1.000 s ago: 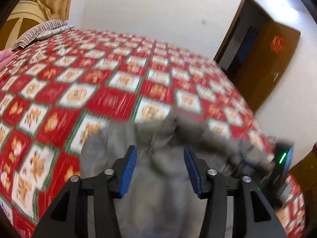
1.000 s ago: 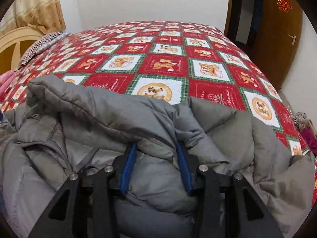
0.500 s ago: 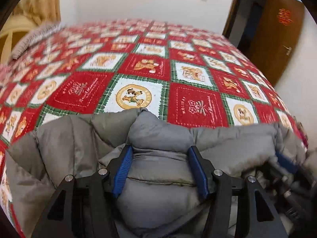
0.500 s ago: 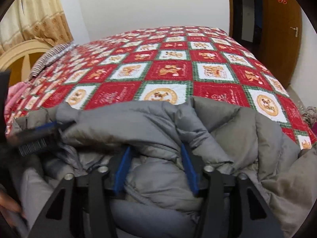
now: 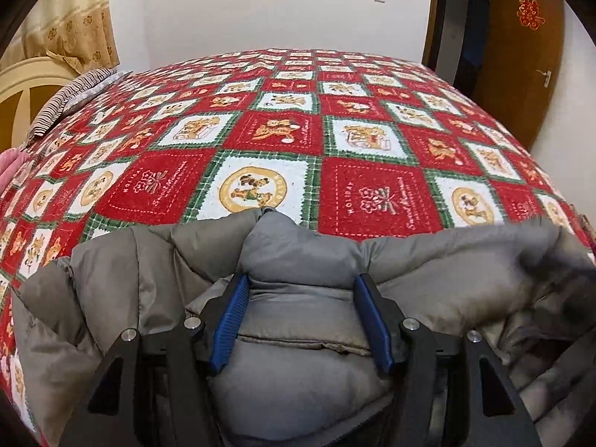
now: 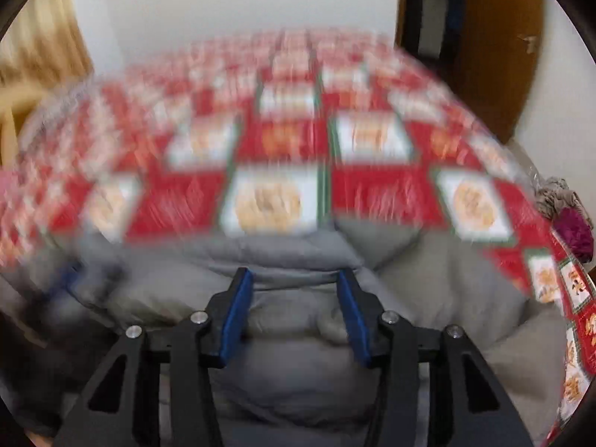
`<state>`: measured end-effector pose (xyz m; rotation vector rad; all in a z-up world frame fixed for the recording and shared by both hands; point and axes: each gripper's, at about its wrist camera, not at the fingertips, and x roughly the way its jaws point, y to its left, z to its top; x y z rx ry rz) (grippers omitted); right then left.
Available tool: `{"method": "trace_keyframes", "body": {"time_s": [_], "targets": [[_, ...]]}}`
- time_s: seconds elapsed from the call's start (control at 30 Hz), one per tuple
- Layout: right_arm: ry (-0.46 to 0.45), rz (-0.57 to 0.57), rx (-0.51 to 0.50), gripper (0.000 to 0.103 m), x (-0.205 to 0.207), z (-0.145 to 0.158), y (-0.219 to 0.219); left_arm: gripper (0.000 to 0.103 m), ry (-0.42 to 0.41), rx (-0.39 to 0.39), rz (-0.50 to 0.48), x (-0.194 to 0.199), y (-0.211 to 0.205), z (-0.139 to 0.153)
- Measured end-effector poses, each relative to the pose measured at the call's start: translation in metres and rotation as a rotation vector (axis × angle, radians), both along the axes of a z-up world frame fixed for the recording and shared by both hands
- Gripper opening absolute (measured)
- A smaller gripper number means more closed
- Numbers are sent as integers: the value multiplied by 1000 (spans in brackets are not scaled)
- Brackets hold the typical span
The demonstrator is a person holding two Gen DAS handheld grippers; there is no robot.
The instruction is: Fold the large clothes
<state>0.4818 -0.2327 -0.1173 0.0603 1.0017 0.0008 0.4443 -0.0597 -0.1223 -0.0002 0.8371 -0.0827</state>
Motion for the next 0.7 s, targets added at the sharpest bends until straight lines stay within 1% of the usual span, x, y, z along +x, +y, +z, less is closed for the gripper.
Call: {"method": "trace_keyframes", "body": {"time_s": [0.03,0.1,0.13,0.23,0.37,0.43,0.47,0.5,0.53,0.57,0.6,0.63,0.67,0.7], "targets": [[-42,44,-61,51,-8,-5,7,60,2,-5,0,0,1,0],[-70,51,-114,51,-16,-7,14,60,2,2,0,1,-1,-1],[-85,48,-124,51,-18,-7,15,60,2,8,0,1,-2,-1],[-98,35,-107,51,-18,-8,12,61,4,16,0,3,-3,-1],[-115,31,-155,51,-21,-5,17,63,4,30,-3,2,-5,0],[-124,29,-166,51,-29,4,15,64,13,32,-17,-2,-5,2],[-150,29,-155,51,-40,13,13,64,21,26,-29,-7,-4,5],[-197,26,-132,51,-58,27,11,64,25,14,-43,-15,-1,10],[-249,27,-102,52,-81,44,8,63,20,-7,-71,-27,3,18],[-278,32,-80,54,-100,57,6,64,-1,-38,-105,-49,11,33],[-308,36,-57,61,-126,72,2,64,-20,-63,-128,-66,17,43],[-337,35,-40,70,-156,88,-3,64,-42,-103,-166,-92,29,56],[-360,32,-29,73,-179,99,-7,65,-56,-139,-209,-119,43,69],[-389,29,-16,79,-208,112,-12,68,-61,-157,-237,-140,54,78]]}}
